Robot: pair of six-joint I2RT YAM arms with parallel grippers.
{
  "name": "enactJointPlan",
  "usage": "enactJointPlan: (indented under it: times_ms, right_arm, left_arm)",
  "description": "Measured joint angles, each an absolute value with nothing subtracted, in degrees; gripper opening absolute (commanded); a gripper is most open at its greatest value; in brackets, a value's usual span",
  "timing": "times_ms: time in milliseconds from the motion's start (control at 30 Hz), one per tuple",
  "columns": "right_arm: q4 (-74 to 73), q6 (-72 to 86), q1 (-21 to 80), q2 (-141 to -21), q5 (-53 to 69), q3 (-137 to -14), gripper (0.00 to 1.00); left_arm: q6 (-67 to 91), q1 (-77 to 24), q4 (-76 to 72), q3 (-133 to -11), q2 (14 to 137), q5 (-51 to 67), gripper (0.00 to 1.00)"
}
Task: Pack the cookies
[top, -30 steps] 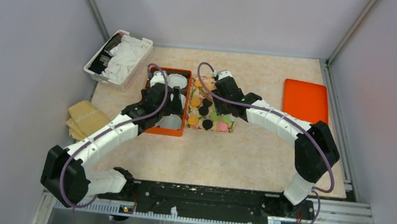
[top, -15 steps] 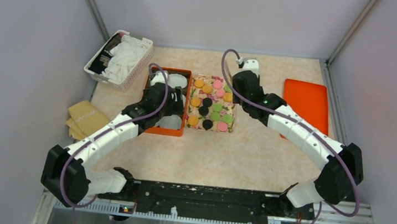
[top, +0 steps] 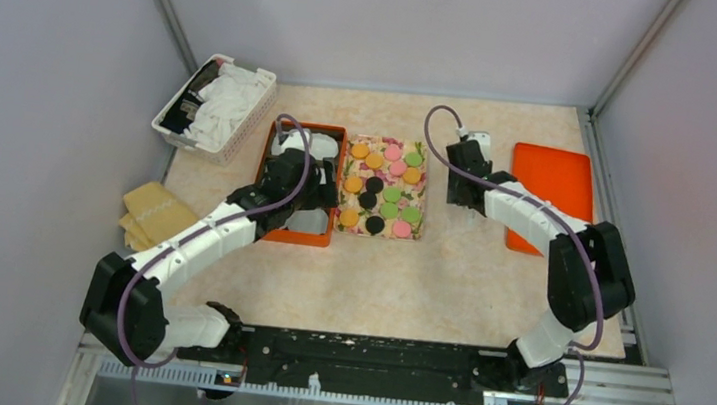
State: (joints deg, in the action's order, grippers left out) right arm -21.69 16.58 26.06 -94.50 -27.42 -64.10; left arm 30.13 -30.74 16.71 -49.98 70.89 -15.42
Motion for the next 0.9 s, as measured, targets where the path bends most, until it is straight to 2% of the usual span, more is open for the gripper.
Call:
enactJointPlan:
  times_ms: [333,500,700,767,900]
  right_arm:
    - [-20.3,19.1,26.1,-99.6,-18.3,-60.7,0.00]
    - [-19.3,20.8,26.1,-101.3,-15.9,-60.4,0.11]
    - [-19.7,21.4,25.8,-103.0,-15.7,-62.5,0.62]
    - [-19.9,21.7,25.8,-103.7,-15.7,-63.4,0.71]
    - [-21.5,22.3,25.7,-104.5,-16.1,-65.0,0.76]
  left_arm:
    - [30.2,-30.7,15.7,-50.0,71.9,-14.3,0.99]
    - [30.2,-30.7,15.2,-50.0,72.8,-13.2,0.99]
    - [30.2,-30.7,14.8,-50.0,72.9,-12.9,0.99]
    - [30.2,-30.7,14.6,-50.0,72.9,-12.9,0.99]
    - [30.1,-30.7,14.6,-50.0,72.9,-12.9,0.99]
